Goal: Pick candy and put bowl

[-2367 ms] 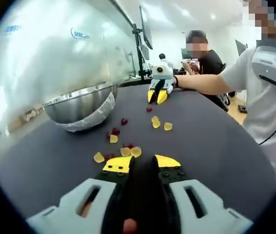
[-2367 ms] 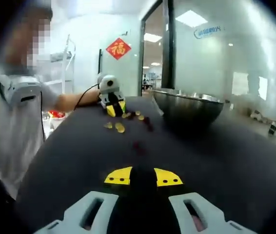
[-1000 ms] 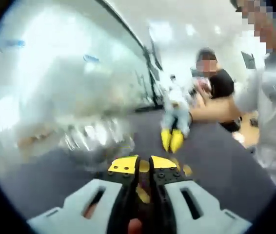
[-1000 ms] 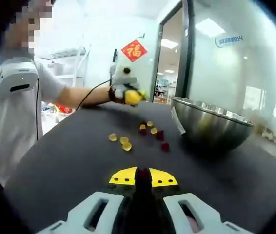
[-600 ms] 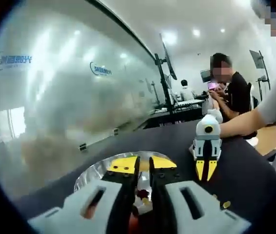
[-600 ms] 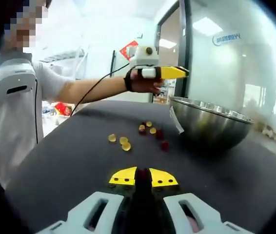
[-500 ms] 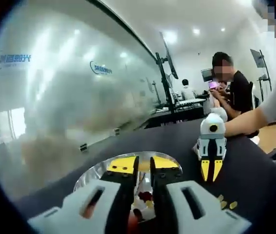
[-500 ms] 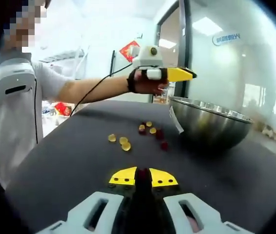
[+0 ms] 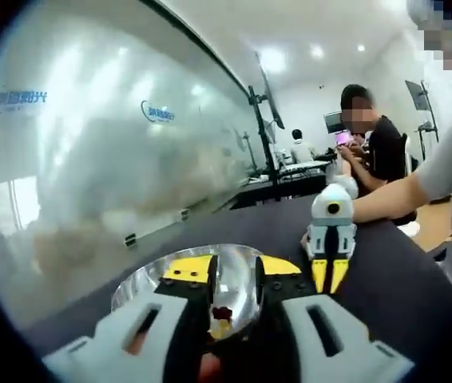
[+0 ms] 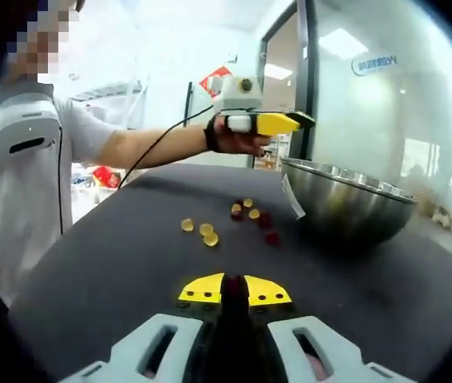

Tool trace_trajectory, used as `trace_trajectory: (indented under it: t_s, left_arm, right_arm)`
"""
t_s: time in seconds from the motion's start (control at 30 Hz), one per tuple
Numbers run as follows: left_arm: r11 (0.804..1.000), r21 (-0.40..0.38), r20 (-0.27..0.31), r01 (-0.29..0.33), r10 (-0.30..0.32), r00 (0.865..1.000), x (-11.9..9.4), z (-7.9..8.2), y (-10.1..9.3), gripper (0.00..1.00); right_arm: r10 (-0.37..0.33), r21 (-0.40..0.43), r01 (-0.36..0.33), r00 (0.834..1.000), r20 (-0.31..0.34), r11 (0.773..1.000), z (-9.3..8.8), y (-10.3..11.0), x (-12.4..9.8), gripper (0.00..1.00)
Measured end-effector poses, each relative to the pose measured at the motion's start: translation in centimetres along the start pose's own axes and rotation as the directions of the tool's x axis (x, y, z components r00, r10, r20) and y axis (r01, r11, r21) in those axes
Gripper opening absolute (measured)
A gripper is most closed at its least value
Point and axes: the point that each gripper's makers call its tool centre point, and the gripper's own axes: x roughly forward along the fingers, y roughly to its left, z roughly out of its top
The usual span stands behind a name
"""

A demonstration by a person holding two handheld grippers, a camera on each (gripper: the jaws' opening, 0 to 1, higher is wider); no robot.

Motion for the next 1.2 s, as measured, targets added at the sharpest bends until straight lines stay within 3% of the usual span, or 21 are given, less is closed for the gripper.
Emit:
trace_trajectory:
  t_s: [0.1, 0.3, 0.37, 0.4, 0.43, 0.47, 0.5, 0.57, 0.63, 0.73, 0.8, 0.83, 0.9, 1.0, 1.1, 1.17, 1.2]
  left_arm:
    - [0.999, 0.009, -0.033, 0.049, -0.049, 0.998, -2.3, -1.8, -3.1, 0.14]
    - [0.991, -0.070, -0.090, 0.113, -0.119, 0.989, -5.4, -5.9, -6.9, 0.15]
    - [0.986, -0.081, -0.126, 0.146, -0.155, 0.980, -6.0, -7.6, -7.9, 0.15]
    - [0.984, -0.112, -0.115, 0.137, -0.150, 0.982, -6.0, -8.2, -7.8, 0.14]
    - [0.978, -0.176, -0.140, 0.111, -0.136, 0.981, -5.8, -9.4, -7.4, 0.14]
    - [0.985, -0.133, -0.223, 0.107, -0.135, 0.965, -5.8, -10.8, -7.2, 0.14]
    - [0.989, -0.077, -0.215, 0.126, -0.140, 0.967, -5.4, -11.0, -7.2, 0.13]
    - [0.985, -0.108, -0.219, 0.132, -0.153, 0.964, -5.4, -11.1, -7.6, 0.13]
    - [0.982, -0.108, -0.199, 0.153, -0.172, 0.965, -5.7, -10.6, -8.1, 0.13]
    - [0.980, -0.101, -0.205, 0.172, -0.190, 0.960, -5.7, -10.8, -8.4, 0.13]
    - [0.980, -0.105, -0.209, 0.172, -0.191, 0.959, -5.7, -10.9, -8.4, 0.13]
    - [0.979, -0.106, -0.208, 0.174, -0.193, 0.959, -5.8, -10.8, -8.4, 0.09]
    - [0.978, -0.091, -0.214, 0.186, -0.201, 0.956, -5.9, -10.9, -8.6, 0.05]
    - [0.977, -0.073, -0.224, 0.199, -0.211, 0.951, -5.9, -11.0, -9.0, 0.04]
    - [0.977, -0.067, -0.229, 0.202, -0.212, 0.950, -5.9, -11.1, -9.0, 0.04]
    - [0.972, -0.061, -0.229, 0.226, -0.234, 0.945, -6.1, -11.0, -9.3, 0.00]
    - [0.967, -0.069, -0.236, 0.246, -0.256, 0.938, -6.3, -11.1, -9.7, 0.00]
  right_arm:
    - [-0.002, 0.000, 0.002, 1.000, -0.001, 1.000, 0.0, 0.0, 0.1, 0.03]
    - [0.000, -0.025, 0.000, 1.000, -0.009, 1.000, 0.4, 0.6, 0.1, 0.03]
    - [-0.003, -0.033, 0.003, 1.000, -0.002, 0.999, 0.7, 0.5, -0.1, 0.04]
    - [-0.003, -0.025, 0.003, 1.000, 0.021, 1.000, 1.2, 0.5, -0.2, 0.04]
    - [0.015, -0.019, -0.013, 0.995, 0.095, 1.000, 2.7, 0.7, -0.4, 0.04]
    - [0.013, -0.002, -0.013, 0.990, 0.139, 1.000, 3.7, 0.5, -0.9, 0.04]
    - [-0.023, -0.002, 0.023, 0.981, 0.194, 1.000, 5.4, -0.4, -1.6, 0.04]
    - [-0.083, -0.027, 0.092, 0.968, 0.236, 0.995, 7.7, -1.9, -2.5, 0.04]
    - [-0.168, -0.048, 0.183, 0.959, 0.229, 0.982, 9.1, -4.3, -3.2, 0.03]
    - [-0.265, 0.022, 0.268, 0.931, 0.249, 0.963, 11.6, -8.1, -3.6, 0.03]
    - [-0.333, -0.002, 0.342, 0.917, 0.221, 0.940, 12.6, -10.3, -3.0, 0.04]
    - [-0.357, -0.004, 0.366, 0.909, 0.213, 0.930, 12.9, -11.1, -2.8, 0.04]
    - [-0.342, 0.041, 0.343, 0.908, 0.243, 0.938, 14.4, -12.0, -1.6, 0.04]
    - [-0.376, 0.063, 0.371, 0.902, 0.215, 0.926, 14.6, -13.7, 0.0, 0.04]
    - [-0.379, 0.089, 0.369, 0.908, 0.179, 0.925, 13.7, -14.6, 1.7, 0.05]
    - [-0.429, 0.028, 0.429, 0.893, 0.137, 0.903, 12.6, -15.5, 2.0, 0.05]
    - [-0.410, 0.033, 0.409, 0.901, 0.144, 0.912, 12.4, -15.2, 2.5, 0.07]
